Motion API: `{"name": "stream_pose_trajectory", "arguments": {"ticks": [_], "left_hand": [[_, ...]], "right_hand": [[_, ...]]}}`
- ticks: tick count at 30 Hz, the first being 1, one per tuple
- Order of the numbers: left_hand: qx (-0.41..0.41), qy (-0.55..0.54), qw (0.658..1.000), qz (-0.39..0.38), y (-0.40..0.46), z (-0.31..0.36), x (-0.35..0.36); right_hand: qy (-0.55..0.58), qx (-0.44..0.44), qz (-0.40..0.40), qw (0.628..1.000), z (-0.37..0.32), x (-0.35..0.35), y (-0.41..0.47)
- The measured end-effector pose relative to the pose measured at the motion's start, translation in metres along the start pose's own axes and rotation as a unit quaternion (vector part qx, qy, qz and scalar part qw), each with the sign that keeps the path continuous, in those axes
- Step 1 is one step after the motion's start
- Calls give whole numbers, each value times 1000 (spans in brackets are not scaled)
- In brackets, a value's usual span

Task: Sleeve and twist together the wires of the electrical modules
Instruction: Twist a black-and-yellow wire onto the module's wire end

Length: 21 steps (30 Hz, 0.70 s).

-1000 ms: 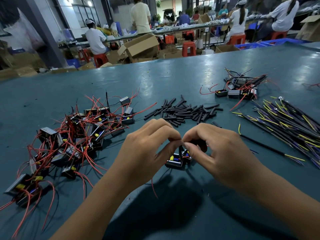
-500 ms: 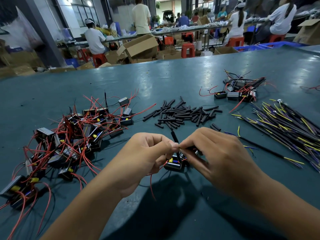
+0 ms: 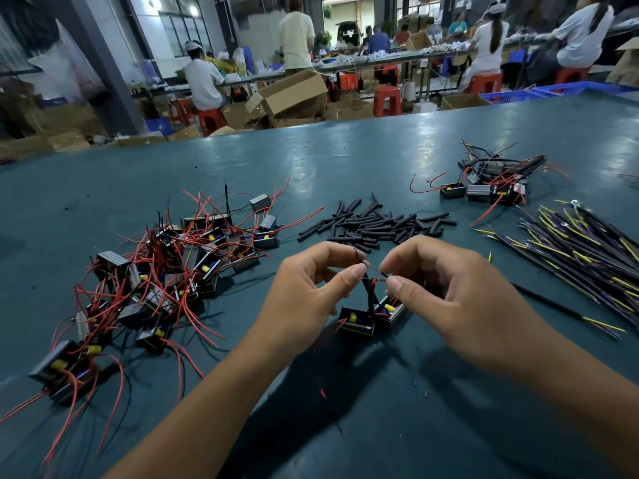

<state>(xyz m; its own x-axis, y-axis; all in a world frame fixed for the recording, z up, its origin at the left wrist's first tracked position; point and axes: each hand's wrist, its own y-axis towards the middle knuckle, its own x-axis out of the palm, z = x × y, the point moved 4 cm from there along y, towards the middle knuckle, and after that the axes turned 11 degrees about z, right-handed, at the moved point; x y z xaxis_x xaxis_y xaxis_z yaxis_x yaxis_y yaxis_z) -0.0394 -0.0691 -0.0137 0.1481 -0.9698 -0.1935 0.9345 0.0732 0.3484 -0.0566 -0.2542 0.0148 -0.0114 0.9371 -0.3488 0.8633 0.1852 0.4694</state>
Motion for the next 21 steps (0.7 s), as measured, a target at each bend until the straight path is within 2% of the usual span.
{"name": "stream_pose_trajectory", "arguments": {"ticks": [6, 11, 21], "left_hand": [[24, -10, 999, -21, -3, 0, 8], [24, -29, 998, -49, -5, 3, 14], [9, -53, 995, -79, -8, 2, 16]], "right_hand": [[69, 99, -31, 992, 1, -3, 3], [131, 195, -10, 972, 4, -4, 3], [115, 160, 13, 980, 2, -5, 4]]}}
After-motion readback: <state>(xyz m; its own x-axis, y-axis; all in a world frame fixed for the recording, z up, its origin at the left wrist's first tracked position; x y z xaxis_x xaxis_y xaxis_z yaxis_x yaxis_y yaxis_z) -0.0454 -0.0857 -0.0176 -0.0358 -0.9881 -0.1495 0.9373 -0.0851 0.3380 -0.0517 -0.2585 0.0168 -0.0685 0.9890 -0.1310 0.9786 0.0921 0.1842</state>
